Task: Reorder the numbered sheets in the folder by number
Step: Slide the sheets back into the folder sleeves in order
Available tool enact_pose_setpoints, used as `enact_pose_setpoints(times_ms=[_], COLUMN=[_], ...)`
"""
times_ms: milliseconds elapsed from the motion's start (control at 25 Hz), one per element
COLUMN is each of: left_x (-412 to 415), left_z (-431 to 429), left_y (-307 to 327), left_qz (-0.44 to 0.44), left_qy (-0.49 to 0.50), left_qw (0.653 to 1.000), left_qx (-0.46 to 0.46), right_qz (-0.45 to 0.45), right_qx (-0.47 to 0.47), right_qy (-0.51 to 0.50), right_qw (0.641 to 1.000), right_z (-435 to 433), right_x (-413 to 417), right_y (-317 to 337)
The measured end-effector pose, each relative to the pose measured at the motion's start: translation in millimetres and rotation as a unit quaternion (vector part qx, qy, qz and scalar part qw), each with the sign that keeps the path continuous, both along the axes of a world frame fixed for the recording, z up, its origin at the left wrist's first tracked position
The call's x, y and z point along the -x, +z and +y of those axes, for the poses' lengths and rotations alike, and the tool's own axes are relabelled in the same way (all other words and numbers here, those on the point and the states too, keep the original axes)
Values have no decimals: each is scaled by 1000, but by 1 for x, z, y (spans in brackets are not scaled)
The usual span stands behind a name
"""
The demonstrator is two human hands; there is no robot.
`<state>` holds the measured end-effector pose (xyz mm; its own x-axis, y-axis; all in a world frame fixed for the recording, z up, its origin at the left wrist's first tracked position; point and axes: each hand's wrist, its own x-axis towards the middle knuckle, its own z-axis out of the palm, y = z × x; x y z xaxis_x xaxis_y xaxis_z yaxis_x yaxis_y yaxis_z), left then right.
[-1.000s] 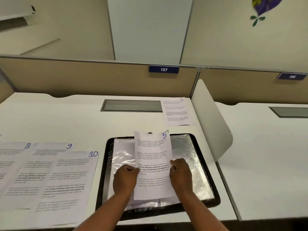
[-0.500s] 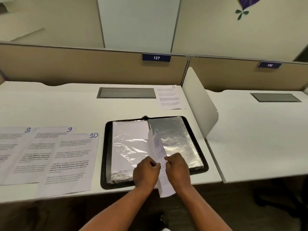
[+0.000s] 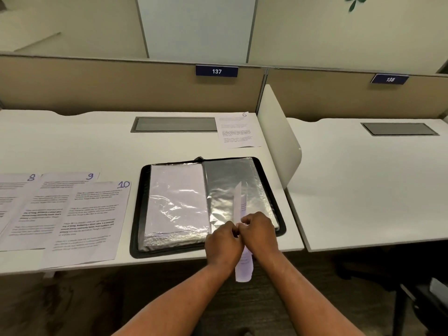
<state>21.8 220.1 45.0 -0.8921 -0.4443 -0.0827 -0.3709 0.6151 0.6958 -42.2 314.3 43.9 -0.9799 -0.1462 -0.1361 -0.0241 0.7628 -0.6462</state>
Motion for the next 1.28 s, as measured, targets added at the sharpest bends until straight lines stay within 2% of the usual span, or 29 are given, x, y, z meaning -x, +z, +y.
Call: enact_pose_setpoints(times_ms=[200, 520, 680, 840, 1000, 1280], left_x=[-1, -10, 3, 31, 47, 56], left_z=[33, 45, 5, -25, -29, -28], left_y=[-7, -39, -56, -71, -80, -85], left_qz=[-9, -5, -21, -13, 7, 21], left_qy=[21, -28, -47, -163, -222, -236], left_qw=[1000, 999, 994, 966, 944, 927], left_qx=[-5, -27, 97, 202, 245, 291], right_qz=[-17, 5, 10, 15, 26, 33], right_qx=[-19, -33, -26, -29, -30, -49], right_qy=[12, 12, 5, -2, -9, -28], right_qw=[1000, 999, 1000, 999, 999, 998], right_z=[31, 70, 90, 102, 109, 117], right_x=[0, -9, -16, -28, -39, -60], right_y=[-2, 0, 6, 6, 6, 11])
